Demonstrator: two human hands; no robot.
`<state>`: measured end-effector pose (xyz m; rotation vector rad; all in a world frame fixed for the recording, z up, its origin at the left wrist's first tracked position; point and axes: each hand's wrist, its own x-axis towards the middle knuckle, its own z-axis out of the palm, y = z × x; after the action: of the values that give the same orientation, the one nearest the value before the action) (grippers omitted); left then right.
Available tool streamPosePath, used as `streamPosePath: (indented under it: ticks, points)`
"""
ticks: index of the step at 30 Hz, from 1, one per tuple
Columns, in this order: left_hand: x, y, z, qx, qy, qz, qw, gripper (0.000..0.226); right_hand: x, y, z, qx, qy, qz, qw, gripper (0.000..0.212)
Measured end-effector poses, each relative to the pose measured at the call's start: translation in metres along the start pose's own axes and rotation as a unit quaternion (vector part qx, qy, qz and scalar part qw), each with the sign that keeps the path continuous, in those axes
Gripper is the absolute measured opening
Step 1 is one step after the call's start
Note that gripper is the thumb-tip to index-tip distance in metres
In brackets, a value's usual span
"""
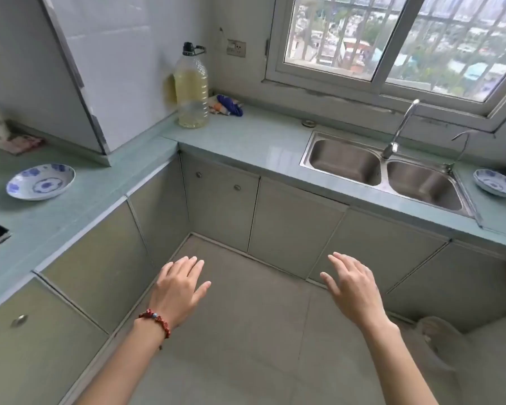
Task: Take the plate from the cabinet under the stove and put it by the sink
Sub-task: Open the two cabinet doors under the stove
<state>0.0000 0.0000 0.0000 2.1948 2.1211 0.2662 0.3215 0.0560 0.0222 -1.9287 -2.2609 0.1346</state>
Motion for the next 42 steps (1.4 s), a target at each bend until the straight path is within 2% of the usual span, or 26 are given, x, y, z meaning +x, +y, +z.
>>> streamPosePath:
  ticks: [1,2,7,13,17,21,28,32,36,40,42]
  points:
    - [-0.005,-0.009,0.004,-0.008,0.021,-0.004,1.0,0.085,0.003,-0.007,0.004,0.004,0.002,-0.008,1.0,0.046]
    - [-0.009,-0.016,0.001,-0.019,-0.001,-0.022,1.0,0.085,0.007,-0.015,0.005,0.008,0.006,-0.017,1.0,0.046]
    - [-0.043,-0.062,-0.005,0.002,0.034,-0.102,0.994,0.084,0.025,-0.072,0.025,0.031,0.004,-0.075,0.997,0.044]
    - [-0.102,-0.101,-0.019,-0.015,0.06,-0.231,0.971,0.085,0.042,-0.145,0.047,0.063,-0.044,-0.197,0.977,0.044]
    - [-0.147,-0.109,-0.022,-0.013,0.071,-0.328,0.942,0.08,0.047,-0.19,0.058,0.08,-0.071,-0.287,0.952,0.044]
    - [-0.193,-0.097,-0.022,-0.006,0.065,-0.43,0.901,0.055,0.042,-0.228,0.069,0.086,-0.102,-0.388,0.912,0.043]
    - [-0.272,-0.049,-0.015,-0.007,0.071,-0.568,0.82,0.053,0.006,-0.28,0.087,0.092,-0.158,-0.529,0.829,0.044]
    - [-0.311,-0.034,-0.014,0.001,0.068,-0.617,0.784,0.054,-0.023,-0.311,0.096,0.09,-0.19,-0.572,0.793,0.045]
    - [-0.34,-0.048,-0.015,0.001,0.079,-0.645,0.76,0.055,-0.049,-0.347,0.105,0.096,-0.198,-0.608,0.763,0.045]
    - [-0.359,-0.095,-0.019,-0.011,0.078,-0.645,0.76,0.053,-0.062,-0.395,0.118,0.092,-0.193,-0.612,0.761,0.045]
    - [-0.368,-0.13,-0.021,-0.02,0.078,-0.635,0.768,0.061,-0.068,-0.425,0.128,0.097,-0.185,-0.602,0.771,0.044]
